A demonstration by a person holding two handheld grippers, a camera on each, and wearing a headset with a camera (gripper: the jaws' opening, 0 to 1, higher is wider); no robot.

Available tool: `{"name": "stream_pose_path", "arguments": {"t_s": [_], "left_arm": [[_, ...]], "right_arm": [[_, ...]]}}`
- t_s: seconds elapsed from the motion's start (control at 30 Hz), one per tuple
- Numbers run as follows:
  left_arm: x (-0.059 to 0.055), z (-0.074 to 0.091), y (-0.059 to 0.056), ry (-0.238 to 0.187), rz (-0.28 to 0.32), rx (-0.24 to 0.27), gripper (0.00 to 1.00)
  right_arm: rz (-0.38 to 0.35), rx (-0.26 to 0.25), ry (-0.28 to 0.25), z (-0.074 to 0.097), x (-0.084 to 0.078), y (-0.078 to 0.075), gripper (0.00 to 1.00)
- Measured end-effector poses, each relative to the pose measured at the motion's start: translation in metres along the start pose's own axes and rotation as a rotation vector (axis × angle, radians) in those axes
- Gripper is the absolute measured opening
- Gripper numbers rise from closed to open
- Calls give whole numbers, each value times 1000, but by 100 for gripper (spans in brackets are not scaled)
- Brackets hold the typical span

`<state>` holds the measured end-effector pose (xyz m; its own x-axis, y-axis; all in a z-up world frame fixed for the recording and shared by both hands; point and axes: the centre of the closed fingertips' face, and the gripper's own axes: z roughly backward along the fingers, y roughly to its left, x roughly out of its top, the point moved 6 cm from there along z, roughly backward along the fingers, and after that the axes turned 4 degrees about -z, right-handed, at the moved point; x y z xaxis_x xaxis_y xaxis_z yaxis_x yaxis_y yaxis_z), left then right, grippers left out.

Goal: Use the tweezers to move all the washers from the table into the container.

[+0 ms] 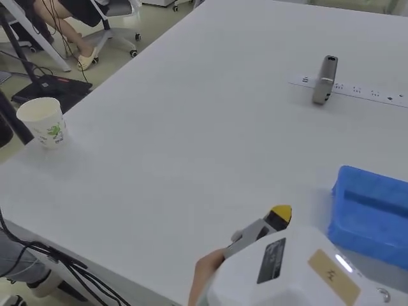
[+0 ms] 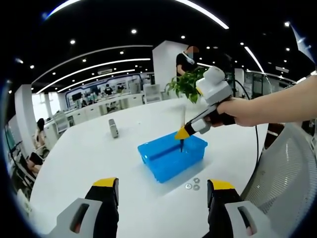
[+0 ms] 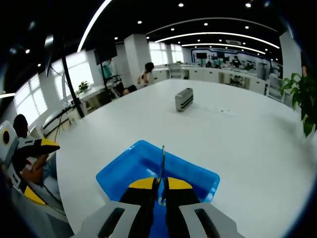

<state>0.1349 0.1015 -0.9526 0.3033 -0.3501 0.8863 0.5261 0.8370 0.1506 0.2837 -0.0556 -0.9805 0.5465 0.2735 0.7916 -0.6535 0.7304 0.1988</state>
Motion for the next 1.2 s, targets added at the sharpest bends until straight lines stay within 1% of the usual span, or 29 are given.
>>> {"name": "stream_pose_path", "arguments": {"t_s": [0.17, 0.43, 0.47, 0.53, 0.63, 0.83, 1.1, 1.2], "left_arm": [[-1, -1, 0, 6, 1, -3, 73], [-2, -2, 0, 12, 3, 1, 73], [-2, -2, 0, 13, 3, 1, 73], [-2, -2, 0, 15, 4, 2, 73], [-3, -3, 0, 19, 3, 1, 73], [-3, -3, -1, 22, 1, -4, 72], [-3, -3, -1, 25, 2, -10, 72], [-3, -3, -1, 25, 3, -11, 72]], "right_arm": [[12, -10, 26, -6, -6, -4, 3], [3, -10, 35, -9, -9, -6, 3], [0, -9, 34, -10, -9, -9, 3], [-1, -11, 35, -12, -10, -10, 3], [6, -17, 36, -13, -11, -10, 3], [-9, -22, 17, -12, -10, -11, 4], [-20, -14, -9, -8, -7, -13, 4], [-20, -12, -18, -6, -5, -10, 4]]}}
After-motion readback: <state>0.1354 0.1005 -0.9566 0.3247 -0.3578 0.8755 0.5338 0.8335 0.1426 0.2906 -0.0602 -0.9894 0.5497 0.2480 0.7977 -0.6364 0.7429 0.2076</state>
